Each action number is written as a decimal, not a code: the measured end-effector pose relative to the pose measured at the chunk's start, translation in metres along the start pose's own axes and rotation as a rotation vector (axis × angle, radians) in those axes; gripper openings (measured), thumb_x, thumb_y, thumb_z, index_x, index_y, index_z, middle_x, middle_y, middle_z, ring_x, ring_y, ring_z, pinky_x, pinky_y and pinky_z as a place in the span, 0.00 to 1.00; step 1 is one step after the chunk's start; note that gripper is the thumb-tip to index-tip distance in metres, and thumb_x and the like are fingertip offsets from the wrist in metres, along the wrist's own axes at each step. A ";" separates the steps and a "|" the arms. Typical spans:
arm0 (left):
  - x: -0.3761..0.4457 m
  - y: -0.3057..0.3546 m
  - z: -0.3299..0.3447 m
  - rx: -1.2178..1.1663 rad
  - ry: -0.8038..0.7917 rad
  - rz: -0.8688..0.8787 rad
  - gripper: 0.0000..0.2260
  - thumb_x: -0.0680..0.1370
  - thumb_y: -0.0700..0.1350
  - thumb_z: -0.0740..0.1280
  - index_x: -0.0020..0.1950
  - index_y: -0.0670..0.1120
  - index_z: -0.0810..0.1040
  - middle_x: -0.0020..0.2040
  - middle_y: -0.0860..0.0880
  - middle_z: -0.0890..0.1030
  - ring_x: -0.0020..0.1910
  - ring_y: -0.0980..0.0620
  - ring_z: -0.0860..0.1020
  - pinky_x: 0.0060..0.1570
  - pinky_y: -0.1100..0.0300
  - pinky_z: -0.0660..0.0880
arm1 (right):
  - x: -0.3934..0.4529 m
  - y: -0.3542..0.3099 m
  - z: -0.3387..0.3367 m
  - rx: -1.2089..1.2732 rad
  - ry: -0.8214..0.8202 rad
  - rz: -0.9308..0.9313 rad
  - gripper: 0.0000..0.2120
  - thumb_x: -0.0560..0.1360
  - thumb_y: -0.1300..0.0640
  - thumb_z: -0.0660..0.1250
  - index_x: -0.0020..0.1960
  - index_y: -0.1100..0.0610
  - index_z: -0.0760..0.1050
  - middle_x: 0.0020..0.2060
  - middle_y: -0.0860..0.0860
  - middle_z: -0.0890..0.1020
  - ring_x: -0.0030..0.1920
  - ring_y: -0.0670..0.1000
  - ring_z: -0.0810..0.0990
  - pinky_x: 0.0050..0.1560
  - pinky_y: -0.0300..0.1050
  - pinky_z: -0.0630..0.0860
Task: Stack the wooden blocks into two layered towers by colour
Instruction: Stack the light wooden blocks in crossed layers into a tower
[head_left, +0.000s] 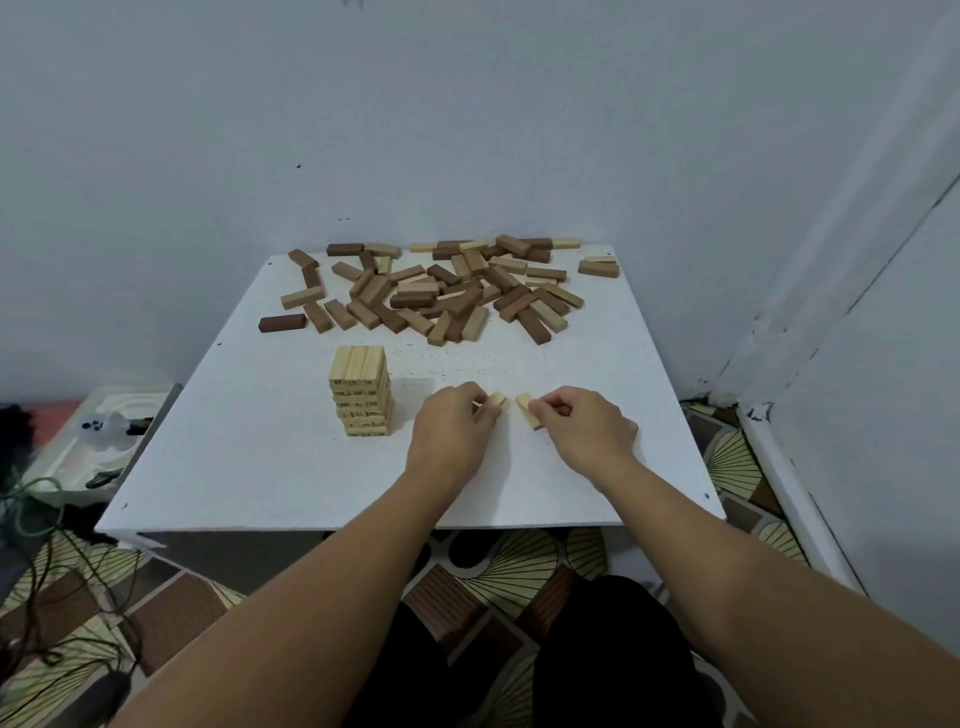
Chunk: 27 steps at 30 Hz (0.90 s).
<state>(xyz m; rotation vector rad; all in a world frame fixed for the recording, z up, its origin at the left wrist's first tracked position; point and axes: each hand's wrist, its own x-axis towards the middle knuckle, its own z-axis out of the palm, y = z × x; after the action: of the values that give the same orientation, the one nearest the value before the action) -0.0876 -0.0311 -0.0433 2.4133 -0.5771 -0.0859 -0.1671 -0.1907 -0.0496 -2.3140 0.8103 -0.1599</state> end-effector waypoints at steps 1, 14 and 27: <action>-0.002 -0.007 0.002 -0.013 0.021 0.000 0.13 0.82 0.56 0.67 0.55 0.48 0.84 0.48 0.50 0.82 0.47 0.52 0.80 0.46 0.56 0.76 | 0.001 0.000 0.001 -0.004 -0.005 -0.006 0.16 0.80 0.34 0.62 0.53 0.42 0.83 0.49 0.39 0.83 0.56 0.48 0.79 0.64 0.56 0.68; -0.014 -0.027 0.012 -0.123 0.068 0.215 0.14 0.83 0.51 0.68 0.67 0.49 0.82 0.46 0.55 0.81 0.45 0.58 0.77 0.48 0.59 0.75 | 0.006 0.006 0.013 0.224 0.109 0.060 0.06 0.80 0.41 0.67 0.52 0.41 0.78 0.42 0.39 0.81 0.49 0.45 0.79 0.67 0.59 0.68; -0.012 -0.030 0.014 -0.092 0.035 0.278 0.16 0.75 0.58 0.76 0.58 0.51 0.86 0.55 0.56 0.84 0.57 0.54 0.75 0.56 0.60 0.71 | 0.000 0.005 0.014 0.156 0.081 0.018 0.08 0.77 0.41 0.70 0.53 0.43 0.82 0.43 0.38 0.83 0.51 0.42 0.79 0.60 0.52 0.61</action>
<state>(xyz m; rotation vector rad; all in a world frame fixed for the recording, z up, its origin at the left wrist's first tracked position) -0.0900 -0.0129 -0.0734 2.2193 -0.8664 0.0476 -0.1654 -0.1859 -0.0637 -2.1648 0.8292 -0.3004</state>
